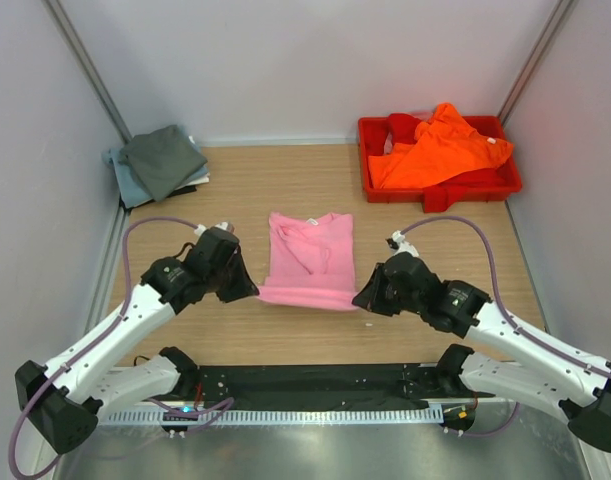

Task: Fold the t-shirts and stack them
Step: Fold the tshirt

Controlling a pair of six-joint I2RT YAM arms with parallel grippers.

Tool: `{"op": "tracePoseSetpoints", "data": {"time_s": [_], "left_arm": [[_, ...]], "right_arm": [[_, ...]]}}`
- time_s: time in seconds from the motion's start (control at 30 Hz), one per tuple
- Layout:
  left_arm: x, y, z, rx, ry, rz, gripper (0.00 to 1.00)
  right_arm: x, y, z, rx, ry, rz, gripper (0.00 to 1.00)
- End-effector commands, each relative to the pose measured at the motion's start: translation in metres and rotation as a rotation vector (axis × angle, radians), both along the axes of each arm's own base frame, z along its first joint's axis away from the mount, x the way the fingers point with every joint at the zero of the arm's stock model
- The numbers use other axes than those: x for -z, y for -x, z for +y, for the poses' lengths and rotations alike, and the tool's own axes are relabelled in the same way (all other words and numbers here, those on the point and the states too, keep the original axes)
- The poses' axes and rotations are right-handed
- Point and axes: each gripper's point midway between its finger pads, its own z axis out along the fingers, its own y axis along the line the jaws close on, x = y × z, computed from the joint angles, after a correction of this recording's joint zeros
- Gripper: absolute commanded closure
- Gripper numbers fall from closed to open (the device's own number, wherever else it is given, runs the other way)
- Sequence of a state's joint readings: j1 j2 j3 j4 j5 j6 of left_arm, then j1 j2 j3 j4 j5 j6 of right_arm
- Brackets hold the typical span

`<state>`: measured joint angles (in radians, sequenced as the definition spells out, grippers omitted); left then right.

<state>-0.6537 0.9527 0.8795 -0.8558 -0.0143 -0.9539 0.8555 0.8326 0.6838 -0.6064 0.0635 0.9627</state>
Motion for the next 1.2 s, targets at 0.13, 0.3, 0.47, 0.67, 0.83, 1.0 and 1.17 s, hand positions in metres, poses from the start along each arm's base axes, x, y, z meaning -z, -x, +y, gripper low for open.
{"op": "tracePoseSetpoints", "data": {"time_s": [0.13,0.3,0.47,0.67,0.83,1.0,1.17], "left_arm": [[-0.028,-0.039,-0.002,0.021,-0.1,-0.095,1.0],[-0.068,-0.11,-0.007,0.012,-0.117,-0.124,0.97],[-0.02,-0.255,-0.005,0.005,-0.161,-0.002,0.01],[-0.028,-0.301,-0.008,-0.028,-0.153,0.07,0.0],[-0.037,-0.276,-0.017,-0.025,-0.025,-0.079,0.0],[-0.013,-0.259,-0.034,0.079,0.036,-0.08,0.05],[0.025,-0.261,-0.054,0.138,0.037,-0.007,0.34]], "right_arm": [[-0.023,-0.04,-0.014,0.047,0.14,-0.086,0.99],[-0.042,-0.132,-0.015,0.018,0.141,-0.091,0.99],[-0.057,-0.281,-0.017,0.027,0.159,-0.084,0.01],[-0.058,-0.297,0.013,-0.104,0.075,-0.123,0.0],[-0.073,-0.254,-0.001,-0.12,0.06,-0.197,0.0],[-0.061,-0.197,-0.016,-0.085,0.032,-0.188,0.0],[-0.019,-0.157,-0.04,-0.03,0.09,-0.122,0.0]]}}
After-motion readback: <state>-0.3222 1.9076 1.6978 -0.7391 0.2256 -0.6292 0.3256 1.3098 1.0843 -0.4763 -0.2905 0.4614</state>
